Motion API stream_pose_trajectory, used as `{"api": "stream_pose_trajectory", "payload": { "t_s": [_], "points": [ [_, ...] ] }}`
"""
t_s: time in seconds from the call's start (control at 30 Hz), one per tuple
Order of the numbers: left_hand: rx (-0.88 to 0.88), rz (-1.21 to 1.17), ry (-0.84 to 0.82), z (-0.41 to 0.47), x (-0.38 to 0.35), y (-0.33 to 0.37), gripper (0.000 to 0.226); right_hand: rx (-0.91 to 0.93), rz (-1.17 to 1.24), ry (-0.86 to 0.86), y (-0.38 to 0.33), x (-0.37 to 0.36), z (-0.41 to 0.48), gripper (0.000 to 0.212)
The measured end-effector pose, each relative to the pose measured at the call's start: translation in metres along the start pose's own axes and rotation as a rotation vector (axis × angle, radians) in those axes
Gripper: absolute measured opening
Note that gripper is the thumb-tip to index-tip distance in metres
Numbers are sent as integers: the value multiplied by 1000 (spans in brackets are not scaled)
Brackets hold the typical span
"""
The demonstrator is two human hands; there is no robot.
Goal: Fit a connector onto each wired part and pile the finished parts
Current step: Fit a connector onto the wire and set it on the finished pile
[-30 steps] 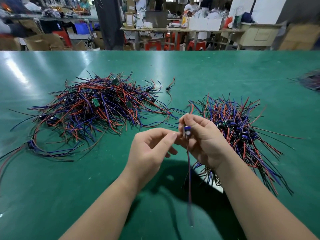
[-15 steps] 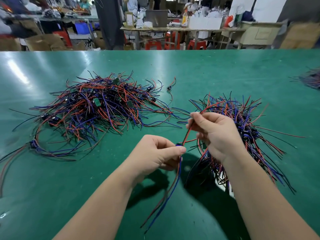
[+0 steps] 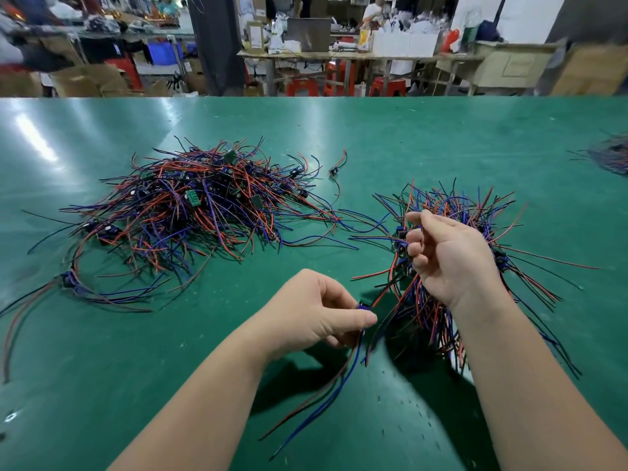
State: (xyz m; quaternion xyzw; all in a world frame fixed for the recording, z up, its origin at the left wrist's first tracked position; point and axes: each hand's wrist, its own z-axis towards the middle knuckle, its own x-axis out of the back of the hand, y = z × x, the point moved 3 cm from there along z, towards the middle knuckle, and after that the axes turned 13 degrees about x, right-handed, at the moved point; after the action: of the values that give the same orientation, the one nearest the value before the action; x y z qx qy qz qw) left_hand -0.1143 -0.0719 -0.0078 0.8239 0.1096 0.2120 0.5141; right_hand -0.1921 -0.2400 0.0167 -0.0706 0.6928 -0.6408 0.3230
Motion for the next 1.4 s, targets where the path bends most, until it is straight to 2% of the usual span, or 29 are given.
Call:
{"api": "stream_pose_trajectory", "payload": {
  "t_s": [0.13,0.2,0.27,0.33,0.4,0.47,0.53,0.6,0.73,0.83,0.9,0.93,0.97,1.03,1.1,1.17,1.27,1.33,1.4],
  "points": [
    [12,49,-25,0,1,-2,19,43,-82,-12,-2,1,1,18],
    [24,58,-12,0,4,-3,20,61,-74,-58,-2,-2,1,24],
    [26,14,56,2,8,-4,21,44,-74,-76,0,-2,2,31],
    [23,-132,154,5,13,-4,22,15,-143,-109,5,-4,3,30],
    [14,-261,243,7,18,-4,31,54,-275,-206,9,-9,-1,42],
    [-5,-318,292,8,19,-4,37,180,-367,-371,15,-20,-11,53],
    [-26,-350,301,8,19,-3,35,324,-479,-559,19,-33,-23,31],
    [-54,-340,291,8,18,-2,33,437,-573,-600,19,-39,-29,6],
    [-69,-426,182,6,17,1,32,585,-589,-559,8,-35,-29,4],
    [-50,-451,112,4,17,2,31,604,-685,-619,7,-36,-33,23],
    [-37,-429,156,4,20,2,29,727,-778,-581,4,-37,-34,30],
    [-49,-374,240,5,25,1,26,791,-802,-507,0,-35,-34,30],
    [-69,-258,394,6,33,-2,20,864,-830,-399,-6,-31,-32,29],
    [-81,133,794,7,54,-7,11,1014,-938,-110,-22,-17,-26,27],
    [16,416,1042,4,71,-14,29,1046,-1036,128,-37,3,-16,26],
    [198,479,1088,4,84,-24,42,902,-1062,200,-44,22,-3,28],
    [450,590,978,12,92,-39,52,637,-1159,146,-35,36,11,34],
    [525,638,936,17,93,-45,56,569,-1201,110,-29,36,13,39],
    [527,633,947,20,95,-46,56,559,-1209,83,-26,32,12,40]
  ]
}}
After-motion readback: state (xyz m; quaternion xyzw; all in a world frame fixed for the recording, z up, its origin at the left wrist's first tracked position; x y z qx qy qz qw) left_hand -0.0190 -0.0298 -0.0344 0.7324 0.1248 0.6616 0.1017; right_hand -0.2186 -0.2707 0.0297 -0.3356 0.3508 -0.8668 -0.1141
